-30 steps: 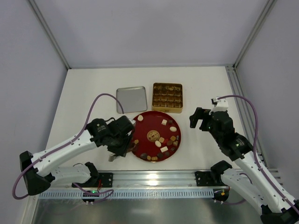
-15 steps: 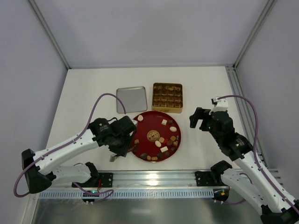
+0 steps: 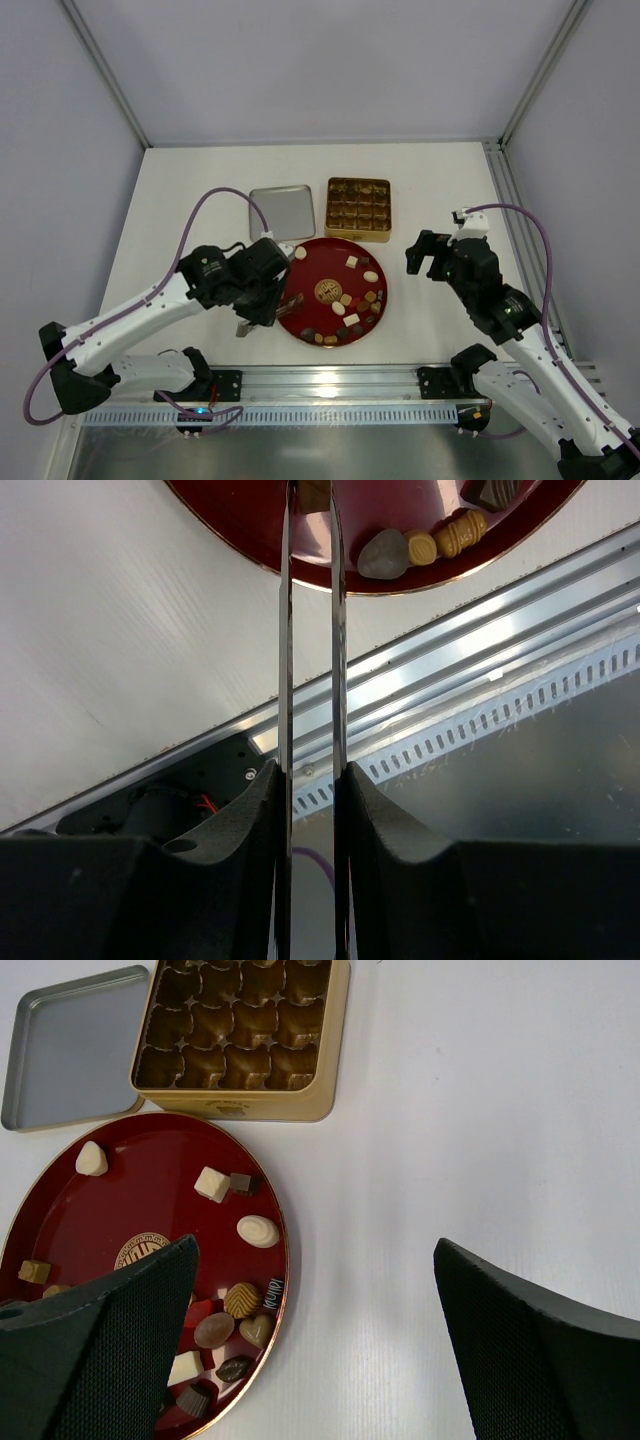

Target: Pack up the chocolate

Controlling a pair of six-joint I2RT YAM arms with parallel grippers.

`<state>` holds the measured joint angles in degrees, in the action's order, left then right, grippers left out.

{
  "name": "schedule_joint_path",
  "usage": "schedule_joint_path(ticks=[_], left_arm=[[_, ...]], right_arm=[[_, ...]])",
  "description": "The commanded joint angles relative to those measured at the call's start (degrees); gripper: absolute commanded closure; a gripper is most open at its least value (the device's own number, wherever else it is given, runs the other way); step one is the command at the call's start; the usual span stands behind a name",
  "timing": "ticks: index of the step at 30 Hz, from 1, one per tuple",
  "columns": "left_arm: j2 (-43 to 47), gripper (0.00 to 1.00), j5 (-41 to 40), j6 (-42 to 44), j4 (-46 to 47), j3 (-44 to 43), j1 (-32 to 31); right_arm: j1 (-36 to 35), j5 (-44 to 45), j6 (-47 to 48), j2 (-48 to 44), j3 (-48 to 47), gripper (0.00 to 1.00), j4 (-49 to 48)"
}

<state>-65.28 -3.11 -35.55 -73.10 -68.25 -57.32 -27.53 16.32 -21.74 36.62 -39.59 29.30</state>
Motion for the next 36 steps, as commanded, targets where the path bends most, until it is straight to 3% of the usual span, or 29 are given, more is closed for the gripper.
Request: schedule_joint_path(ticks=[1, 13, 18, 30, 36], left_arm=[[0.2, 0.79, -1.0, 0.7, -0.8, -3.6, -0.2], [-6.7, 0.8, -9.4, 2.6, 5.7, -12.7, -0.2], [-15.8, 0.8, -13.8, 6.8, 9.3, -21.9, 0.7], [-38.2, 0.82, -16.2, 14.3, 15.5, -44.5, 8.4], [-46.9, 0.82, -16.5, 15.9, 15.7, -51.8, 11.4]], right_arm=[[0.0, 0.4, -0.1, -0.7, -0.3, 0.0, -1.4], [0.0, 0.1, -0.4, -0.6, -0.2, 0.0, -1.6], [0.0, -0.1, -0.5, -0.8, -0.4, 0.0, -1.3], [0.0, 0.0, -0.5, -1.3, -1.0, 0.0, 0.1], [0.1, 0.3, -0.2, -1.5, -1.2, 0.0, 0.4]])
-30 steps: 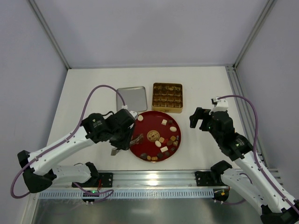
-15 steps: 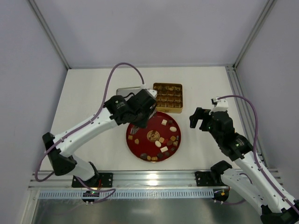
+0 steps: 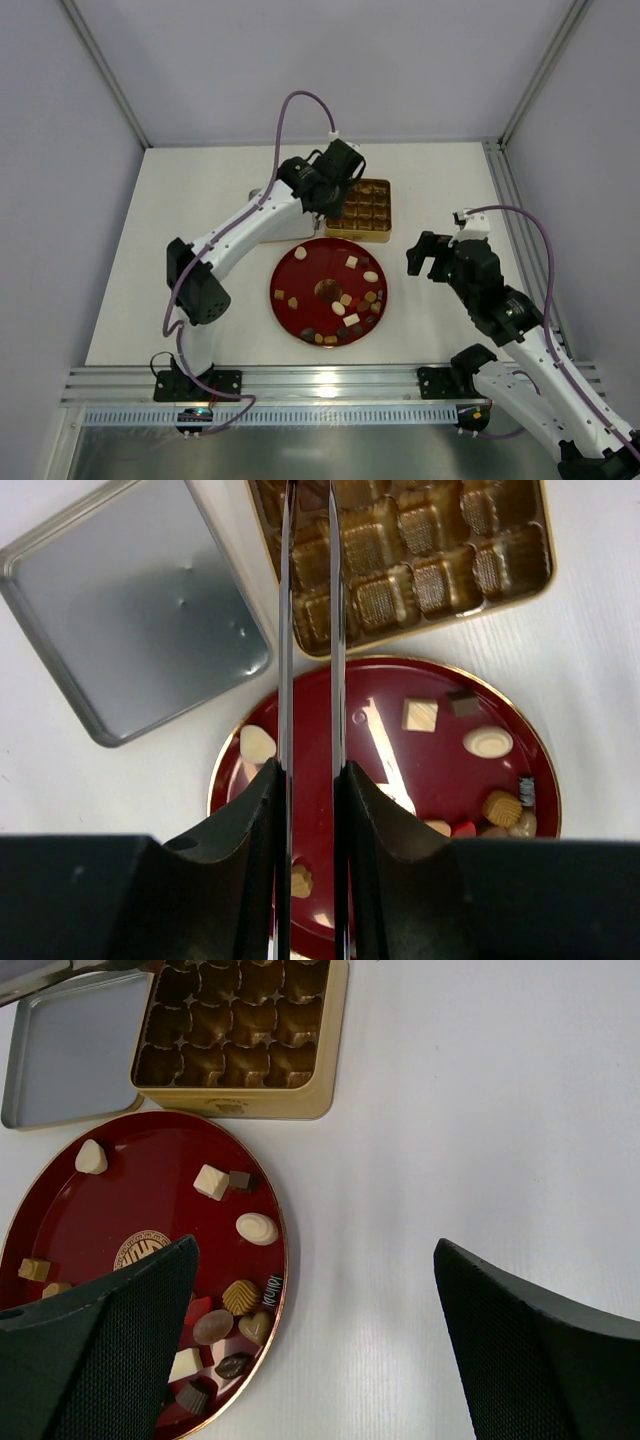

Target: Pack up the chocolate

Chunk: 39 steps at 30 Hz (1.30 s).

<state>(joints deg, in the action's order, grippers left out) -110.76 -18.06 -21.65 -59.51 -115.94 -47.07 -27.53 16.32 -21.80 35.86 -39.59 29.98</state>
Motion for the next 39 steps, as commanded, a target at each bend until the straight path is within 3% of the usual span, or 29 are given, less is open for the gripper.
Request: schedule_joint_path(ticks=[1, 15, 39], left_arm=[[-2.1, 0.82, -1.4, 2.2, 2.5, -4.7, 1.5], [-8.6, 0.81, -1.0, 3.8, 2.0, -7.2, 3.6], [-8.9, 0.77, -2.1, 6.2, 1.6, -4.6, 3.7]], right_arm=[[0.0, 0.3, -0.2, -0.7, -1.2, 0.0, -0.2], [0.0, 0.3, -0.1, -0.9, -0.7, 0.0, -0.4], [0.0, 0.5, 0.0, -0.6, -0.4, 0.0, -0.6]])
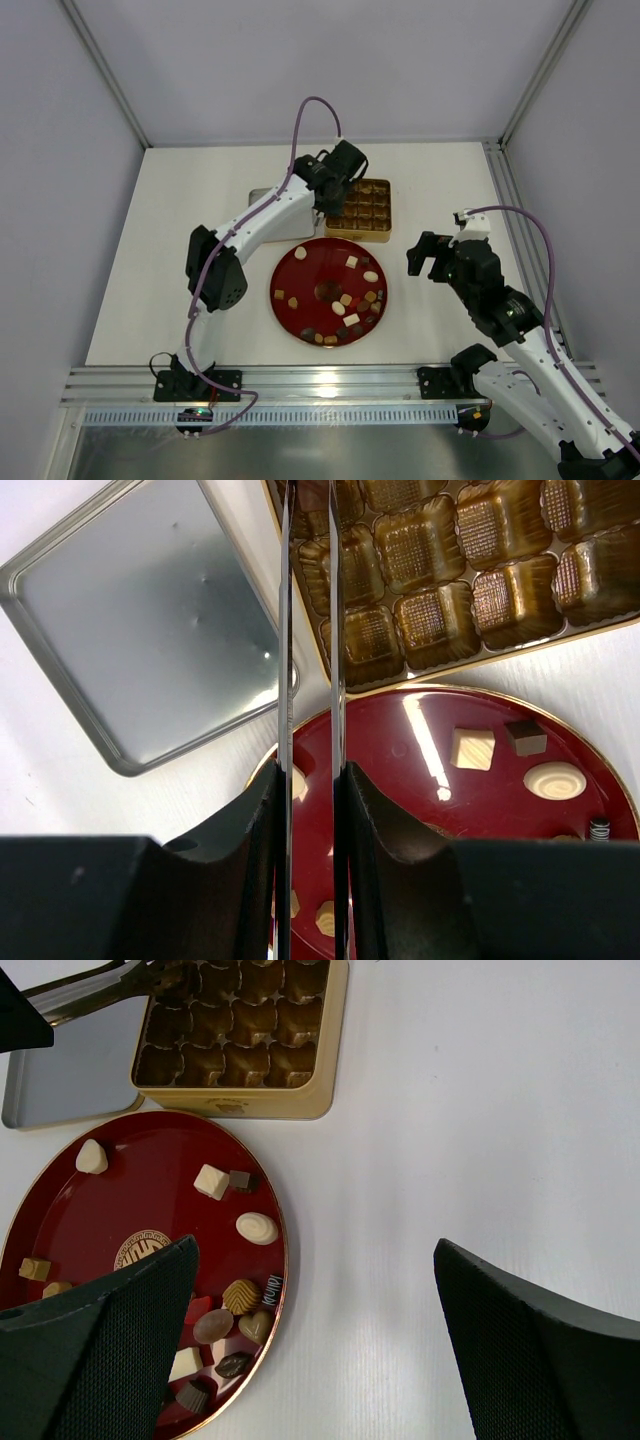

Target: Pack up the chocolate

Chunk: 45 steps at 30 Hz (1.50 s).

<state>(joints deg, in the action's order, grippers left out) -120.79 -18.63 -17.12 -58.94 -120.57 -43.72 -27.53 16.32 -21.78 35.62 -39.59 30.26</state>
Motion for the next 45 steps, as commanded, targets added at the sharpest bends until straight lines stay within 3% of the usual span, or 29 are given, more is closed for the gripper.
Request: schedule_joint_path(ticks=[1, 45], left_arm=[[1.2, 0.76, -1.4, 1.9, 0.9, 0.1, 0.5], [2.1, 0.65, 0.0, 3.6, 1.0, 0.3, 0.5]], right_arm=[[0.0, 0.4, 0.0, -0.3, -0.4, 0.0, -0.9], [0.0, 0.9, -0.1, -0.5, 0.1, 0.0, -0.8]])
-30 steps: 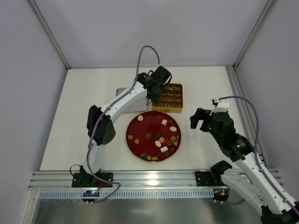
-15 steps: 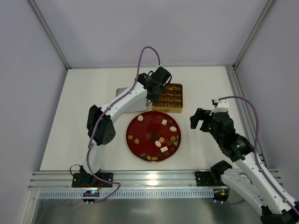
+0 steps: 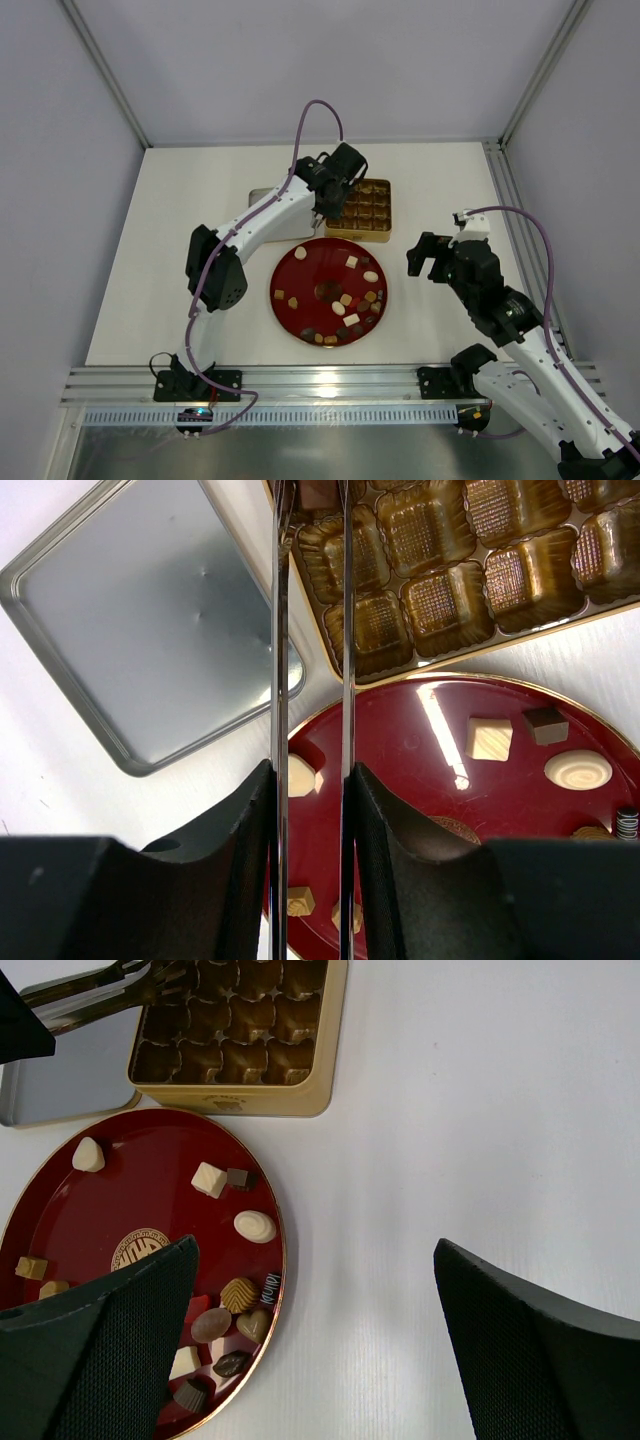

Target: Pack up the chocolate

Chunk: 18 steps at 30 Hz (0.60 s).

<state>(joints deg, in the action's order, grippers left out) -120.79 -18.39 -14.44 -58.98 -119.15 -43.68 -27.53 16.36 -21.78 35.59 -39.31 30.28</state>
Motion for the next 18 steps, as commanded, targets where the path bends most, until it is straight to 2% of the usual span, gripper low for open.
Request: schedule_joint_path(ticks=[1, 6, 18], left_arm=[[2.1, 0.65, -0.3, 0.9, 1.1, -1.3, 0.4], [1.9, 0.6, -0.8, 1.3, 0.4, -2.7, 0.4], [4.2, 0.6, -0.9, 2.0, 1.9, -3.2, 0.4]], right_arm=[[0.0, 0.9, -0.2, -0.6, -0.2, 0.0, -0.8], [0.0, 0.9, -0.2, -0.7, -0.2, 0.0, -0.8], [0.0, 1.0, -0.1, -0.6, -0.1, 0.0, -0.9]])
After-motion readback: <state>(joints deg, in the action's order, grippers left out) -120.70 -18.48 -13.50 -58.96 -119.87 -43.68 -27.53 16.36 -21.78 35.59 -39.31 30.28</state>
